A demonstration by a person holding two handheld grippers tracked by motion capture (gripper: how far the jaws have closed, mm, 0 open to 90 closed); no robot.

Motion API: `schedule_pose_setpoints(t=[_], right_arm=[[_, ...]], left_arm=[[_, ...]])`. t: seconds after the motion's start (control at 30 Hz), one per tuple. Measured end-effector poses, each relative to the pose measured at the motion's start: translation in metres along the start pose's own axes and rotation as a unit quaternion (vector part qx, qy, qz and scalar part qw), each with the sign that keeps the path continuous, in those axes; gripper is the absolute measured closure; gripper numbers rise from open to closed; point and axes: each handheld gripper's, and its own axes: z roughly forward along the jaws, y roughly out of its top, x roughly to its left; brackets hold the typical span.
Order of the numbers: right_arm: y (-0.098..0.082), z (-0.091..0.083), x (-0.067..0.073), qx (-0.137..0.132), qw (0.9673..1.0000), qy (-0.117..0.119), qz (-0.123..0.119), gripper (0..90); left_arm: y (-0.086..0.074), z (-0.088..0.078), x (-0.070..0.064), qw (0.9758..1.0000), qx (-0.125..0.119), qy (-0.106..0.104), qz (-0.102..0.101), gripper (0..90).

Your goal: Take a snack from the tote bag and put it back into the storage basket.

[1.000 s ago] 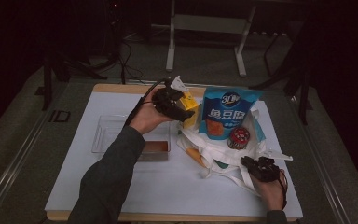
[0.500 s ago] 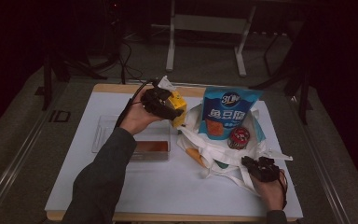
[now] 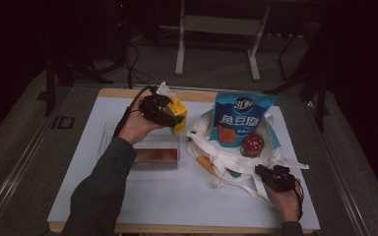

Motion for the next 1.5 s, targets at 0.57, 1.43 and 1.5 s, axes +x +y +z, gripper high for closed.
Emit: schedule_pose_setpoints(t=[0.57, 1.43, 1.5], right_arm=[[0.0, 0.0, 0.0, 0.0, 1.0, 0.0, -0.001, 79.6], [0.0, 0.0, 0.0, 0.0, 1.0, 0.0, -0.001, 79.8], [0.0, 0.0, 0.0, 0.0, 1.0, 0.0, -0.001, 79.9]], left_arm=[[-0.031, 0.002, 0.016, 0.9993, 0.02, 0.018, -0.024, 28.5], [-0.065, -0.008, 0.031, 0.9973, 0.032, 0.044, -0.05, 28.5], [-0.066, -0.009, 0.032, 0.9971, 0.033, 0.048, -0.048, 28.4]])
